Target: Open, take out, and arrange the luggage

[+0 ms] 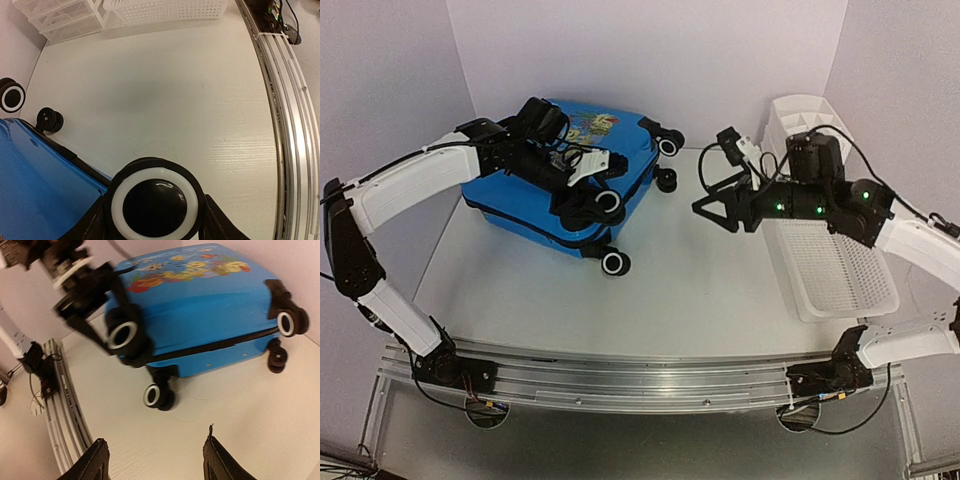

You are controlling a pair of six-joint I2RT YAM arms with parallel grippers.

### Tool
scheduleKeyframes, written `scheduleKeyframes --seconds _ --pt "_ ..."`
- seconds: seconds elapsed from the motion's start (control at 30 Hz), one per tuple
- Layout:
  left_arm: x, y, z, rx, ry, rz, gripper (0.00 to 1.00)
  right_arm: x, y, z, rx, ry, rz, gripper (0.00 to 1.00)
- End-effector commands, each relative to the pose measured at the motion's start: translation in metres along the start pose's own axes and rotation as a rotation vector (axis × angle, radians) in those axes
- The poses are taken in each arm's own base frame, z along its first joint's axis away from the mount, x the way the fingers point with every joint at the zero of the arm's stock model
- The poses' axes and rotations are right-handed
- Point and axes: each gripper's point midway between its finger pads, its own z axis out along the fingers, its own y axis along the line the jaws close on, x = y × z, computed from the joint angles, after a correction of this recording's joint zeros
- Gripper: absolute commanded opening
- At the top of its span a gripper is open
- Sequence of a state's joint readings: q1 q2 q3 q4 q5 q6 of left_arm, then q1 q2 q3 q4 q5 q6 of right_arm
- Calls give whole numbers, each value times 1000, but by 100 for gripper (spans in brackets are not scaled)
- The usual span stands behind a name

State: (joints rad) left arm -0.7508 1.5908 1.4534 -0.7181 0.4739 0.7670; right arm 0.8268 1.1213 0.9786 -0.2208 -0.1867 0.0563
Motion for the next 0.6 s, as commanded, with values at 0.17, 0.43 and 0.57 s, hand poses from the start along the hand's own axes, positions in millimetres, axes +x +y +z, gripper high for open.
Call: scheduleKeyframes --seconds 0.17,0.43,0.57 --pt "51 -136 -94 312 98 127 0 -36 -135 45 310 188 142 64" --pt "101 -173 -119 327 229 221 0 -59 -218 80 416 159 390 63" --pt "104 -158 -118 246 263 225 39 -52 -237 109 412 191 482 57"
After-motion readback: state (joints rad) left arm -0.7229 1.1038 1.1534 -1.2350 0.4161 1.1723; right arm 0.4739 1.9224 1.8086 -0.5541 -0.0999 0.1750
